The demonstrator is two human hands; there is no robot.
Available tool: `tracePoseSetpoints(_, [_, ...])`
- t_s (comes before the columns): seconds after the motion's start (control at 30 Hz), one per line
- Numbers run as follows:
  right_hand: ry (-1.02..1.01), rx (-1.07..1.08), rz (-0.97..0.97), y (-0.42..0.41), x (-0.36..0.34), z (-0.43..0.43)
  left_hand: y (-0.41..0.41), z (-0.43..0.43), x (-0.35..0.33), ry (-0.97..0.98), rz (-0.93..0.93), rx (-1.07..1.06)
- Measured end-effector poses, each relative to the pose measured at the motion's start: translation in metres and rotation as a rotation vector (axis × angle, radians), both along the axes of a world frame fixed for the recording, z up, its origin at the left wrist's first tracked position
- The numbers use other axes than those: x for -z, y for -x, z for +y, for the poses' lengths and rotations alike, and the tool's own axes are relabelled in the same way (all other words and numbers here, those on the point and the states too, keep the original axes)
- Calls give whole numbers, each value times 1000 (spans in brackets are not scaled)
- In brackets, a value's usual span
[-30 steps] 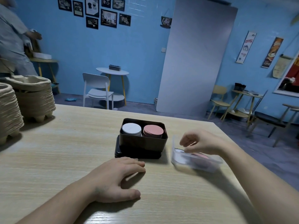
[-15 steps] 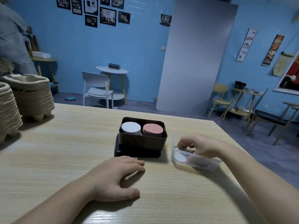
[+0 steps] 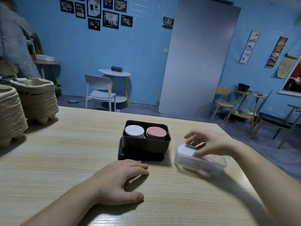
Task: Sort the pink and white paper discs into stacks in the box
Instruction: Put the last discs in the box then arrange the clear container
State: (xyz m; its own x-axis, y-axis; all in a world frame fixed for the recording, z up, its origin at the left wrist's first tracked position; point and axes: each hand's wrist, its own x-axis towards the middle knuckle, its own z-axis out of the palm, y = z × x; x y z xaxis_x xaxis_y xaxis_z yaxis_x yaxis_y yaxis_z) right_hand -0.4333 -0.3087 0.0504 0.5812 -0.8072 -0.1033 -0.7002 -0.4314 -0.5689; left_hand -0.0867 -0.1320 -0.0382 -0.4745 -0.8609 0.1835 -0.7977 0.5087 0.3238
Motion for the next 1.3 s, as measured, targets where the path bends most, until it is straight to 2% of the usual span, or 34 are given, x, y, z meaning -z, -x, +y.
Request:
tracePoseSetpoints(0.17, [-5,49,-225,0,-12,0,1,0,-1,-3,-7,-1])
tracePoseSetpoints(0.47, [-47,-49,-330,-68,-24,1,2,1,-3,-3,10,-5])
tracePoseSetpoints(0.87, [51,-112,-268,-163,-18,-5,2,4,-8,11,33,16])
tracePoseSetpoints(1.3, [219,-133,-76,-187,-3,-9,1,3,-8,25,30,18])
